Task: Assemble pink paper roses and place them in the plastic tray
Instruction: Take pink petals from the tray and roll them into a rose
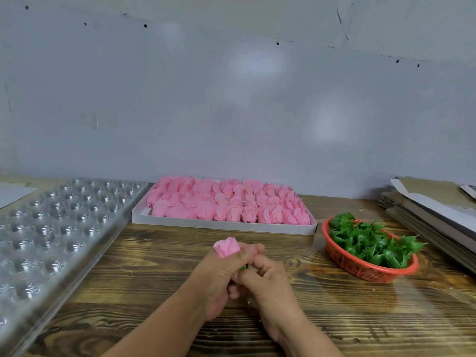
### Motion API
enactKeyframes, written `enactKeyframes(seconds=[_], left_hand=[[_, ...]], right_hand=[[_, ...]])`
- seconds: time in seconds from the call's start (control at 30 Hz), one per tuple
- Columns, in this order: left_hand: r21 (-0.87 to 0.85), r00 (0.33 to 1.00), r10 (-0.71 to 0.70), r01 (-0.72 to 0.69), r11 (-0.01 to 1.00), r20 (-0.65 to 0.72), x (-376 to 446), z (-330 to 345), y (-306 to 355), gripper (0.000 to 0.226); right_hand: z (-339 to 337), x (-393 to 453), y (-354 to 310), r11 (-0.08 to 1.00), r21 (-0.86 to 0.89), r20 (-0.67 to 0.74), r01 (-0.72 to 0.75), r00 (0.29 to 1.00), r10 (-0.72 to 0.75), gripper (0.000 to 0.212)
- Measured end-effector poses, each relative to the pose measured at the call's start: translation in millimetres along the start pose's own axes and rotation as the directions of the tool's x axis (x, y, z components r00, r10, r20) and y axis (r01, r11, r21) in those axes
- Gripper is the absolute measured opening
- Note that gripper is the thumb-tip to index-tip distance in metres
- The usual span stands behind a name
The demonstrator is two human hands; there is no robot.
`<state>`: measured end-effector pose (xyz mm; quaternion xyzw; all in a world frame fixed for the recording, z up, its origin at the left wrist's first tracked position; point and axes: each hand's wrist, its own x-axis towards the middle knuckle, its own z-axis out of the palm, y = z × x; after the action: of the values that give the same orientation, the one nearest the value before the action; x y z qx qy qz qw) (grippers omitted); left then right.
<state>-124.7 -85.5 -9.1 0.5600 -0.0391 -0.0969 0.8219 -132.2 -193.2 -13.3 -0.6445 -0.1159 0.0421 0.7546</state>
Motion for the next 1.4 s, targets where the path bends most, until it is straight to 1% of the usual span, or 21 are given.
enactKeyframes(seconds=[0.1, 0.17, 0.23, 0.3, 0.37, 0.47, 0.5, 0.57, 0.63, 0.67, 0.73, 0.77, 0.83, 0.9, 1.0, 1.03, 1.13, 1.17, 1.27, 1.4], left_hand=[[0.002, 0.998, -0.008, 0.008, 1.000, 0.063, 1, -4, 1, 0.041], [0.004, 0.996, 0.007, -0.007, 1.000, 0.088, -1, -5, 3, 0.032], [0.009, 0.993, 0.023, -0.024, 1.000, 0.117, -2, -4, 4, 0.015], [0.014, 0.990, 0.028, -0.030, 0.999, 0.138, -2, -6, 4, 0.016], [0.026, 0.985, 0.025, -0.030, 0.999, 0.171, 0, -9, 3, 0.014], [0.066, 0.973, 0.032, -0.048, 0.997, 0.228, -1, -12, 4, 0.019], [0.099, 0.977, 0.038, -0.060, 0.993, 0.212, -1, -11, 4, 0.021], [0.151, 0.990, 0.061, -0.080, 0.985, 0.126, 0, -8, 4, 0.031], [0.183, 0.993, 0.112, -0.118, 0.976, 0.041, 1, -5, 2, 0.039], [0.207, 0.989, 0.149, -0.148, 0.967, 0.007, 1, -3, 1, 0.038], [0.251, 0.975, 0.215, -0.197, 0.948, -0.048, 1, 0, -1, 0.028], [0.250, 0.970, 0.234, -0.211, 0.945, -0.067, 2, 1, -2, 0.025], [0.227, 0.970, 0.235, -0.214, 0.950, -0.069, 2, 1, -2, 0.021], [0.191, 0.979, 0.205, -0.200, 0.961, -0.006, 2, -2, -1, 0.020], [0.136, 0.981, 0.142, -0.159, 0.978, 0.128, 1, -8, 3, 0.031], [0.132, 0.978, 0.132, -0.155, 0.979, 0.164, 1, -10, 4, 0.031], [0.106, 0.959, 0.122, -0.153, 0.983, 0.256, -1, -13, 9, 0.026], [0.097, 0.953, 0.120, -0.153, 0.984, 0.279, -1, -13, 10, 0.028], [0.115, 0.948, 0.107, -0.148, 0.982, 0.301, -1, -12, 10, 0.031], [0.174, 0.951, 0.075, -0.132, 0.976, 0.300, -1, -13, 7, 0.034]], right_hand=[[-1, 0, -3, 0.994, 0.077, 0.055, -0.073, 0.996, 0.069, 0.027], [-2, 0, -4, 0.988, 0.119, 0.085, -0.103, 0.992, 0.093, 0.031], [-2, 0, -4, 0.978, 0.158, 0.107, -0.133, 0.987, 0.117, 0.028], [-3, 0, -4, 0.967, 0.194, 0.144, -0.167, 0.980, 0.141, 0.025], [-3, 0, -6, 0.948, 0.237, 0.197, -0.212, 0.966, 0.167, 0.011], [-5, 0, -6, 0.920, 0.283, 0.260, -0.270, 0.945, 0.197, 0.015], [-6, 0, -6, 0.917, 0.290, 0.265, -0.273, 0.944, 0.197, 0.014], [-4, 0, -4, 0.926, 0.274, 0.256, -0.260, 0.948, 0.190, 0.014], [-1, 0, -2, 0.963, 0.178, 0.180, -0.203, 0.969, 0.171, 0.015], [1, 0, 0, 0.980, 0.121, 0.127, -0.157, 0.982, 0.141, 0.018], [4, -2, 1, 0.997, 0.051, 0.037, -0.066, 0.997, 0.064, 0.024], [5, -3, 0, 0.999, 0.037, 0.011, -0.032, 0.999, 0.032, 0.025], [6, -5, -4, 0.999, 0.038, 0.004, -0.001, 1.000, 0.001, 0.025], [4, -6, -6, 0.998, 0.054, 0.032, -0.033, 0.999, 0.031, 0.026], [0, -4, -7, 0.991, 0.082, 0.100, -0.106, 0.990, 0.098, 0.030], [0, -3, -7, 0.987, 0.105, 0.123, -0.122, 0.986, 0.109, 0.028], [-1, -2, -7, 0.970, 0.185, 0.188, -0.160, 0.974, 0.125, 0.012], [-2, -2, -6, 0.962, 0.211, 0.208, -0.172, 0.970, 0.128, 0.012], [-4, -2, -5, 0.943, 0.266, 0.240, -0.202, 0.961, 0.138, 0.016], [-5, -1, -4, 0.941, 0.263, 0.246, -0.211, 0.958, 0.146, 0.026]])
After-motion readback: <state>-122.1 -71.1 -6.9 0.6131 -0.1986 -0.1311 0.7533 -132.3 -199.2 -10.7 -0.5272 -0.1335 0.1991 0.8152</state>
